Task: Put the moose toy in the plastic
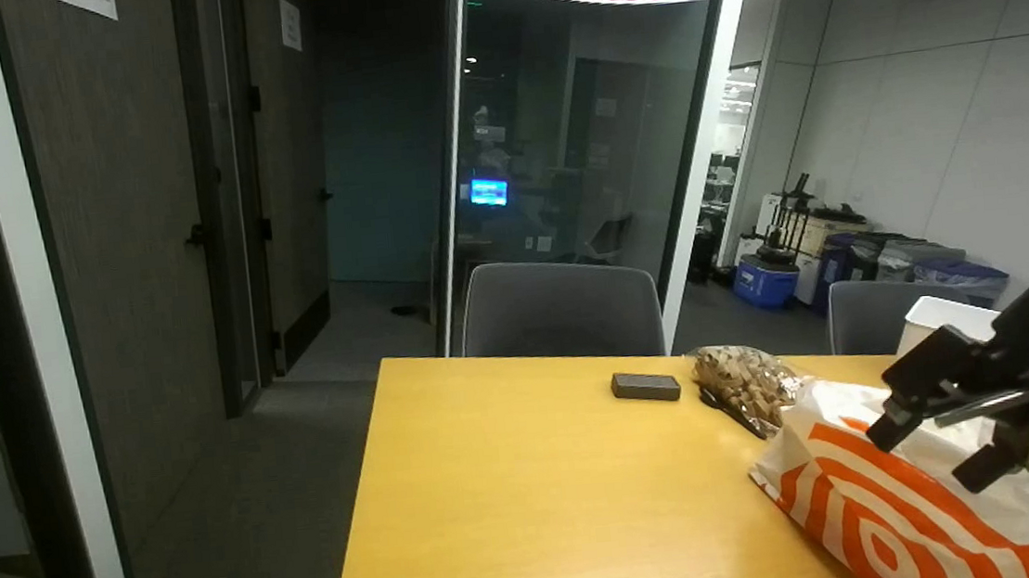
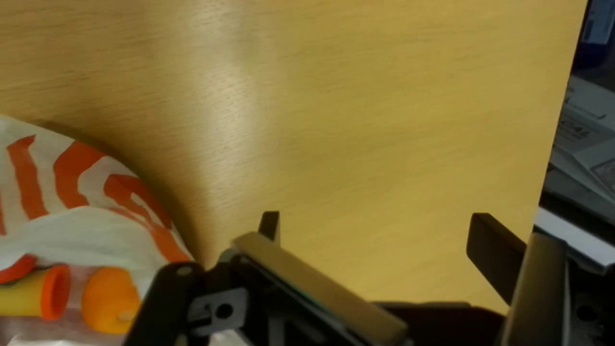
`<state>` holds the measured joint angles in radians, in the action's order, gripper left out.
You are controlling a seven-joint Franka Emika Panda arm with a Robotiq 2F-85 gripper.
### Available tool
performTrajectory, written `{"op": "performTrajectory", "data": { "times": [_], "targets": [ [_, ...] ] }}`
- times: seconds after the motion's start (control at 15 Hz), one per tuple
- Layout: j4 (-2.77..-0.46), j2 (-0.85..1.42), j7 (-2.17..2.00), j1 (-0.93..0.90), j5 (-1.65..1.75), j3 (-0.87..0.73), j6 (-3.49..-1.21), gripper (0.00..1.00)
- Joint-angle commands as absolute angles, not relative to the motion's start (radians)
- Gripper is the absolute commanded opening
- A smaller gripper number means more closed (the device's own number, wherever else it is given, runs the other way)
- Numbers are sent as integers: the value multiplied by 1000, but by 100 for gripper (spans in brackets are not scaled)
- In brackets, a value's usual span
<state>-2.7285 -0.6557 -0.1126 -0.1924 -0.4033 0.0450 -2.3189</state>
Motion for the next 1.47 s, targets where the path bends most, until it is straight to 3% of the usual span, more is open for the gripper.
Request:
{"op": "performTrajectory", "data": {
  "times": [0.0,0.67,1.4],
  "targets": [
    [-2700,-703,-183,-106,-399,23,-2318,100],
    [-2660,-871,-383,290,-177,-19,-2282,100],
    [-2757,-690,-720,636,87,15,-2335,100]
  ]
}}
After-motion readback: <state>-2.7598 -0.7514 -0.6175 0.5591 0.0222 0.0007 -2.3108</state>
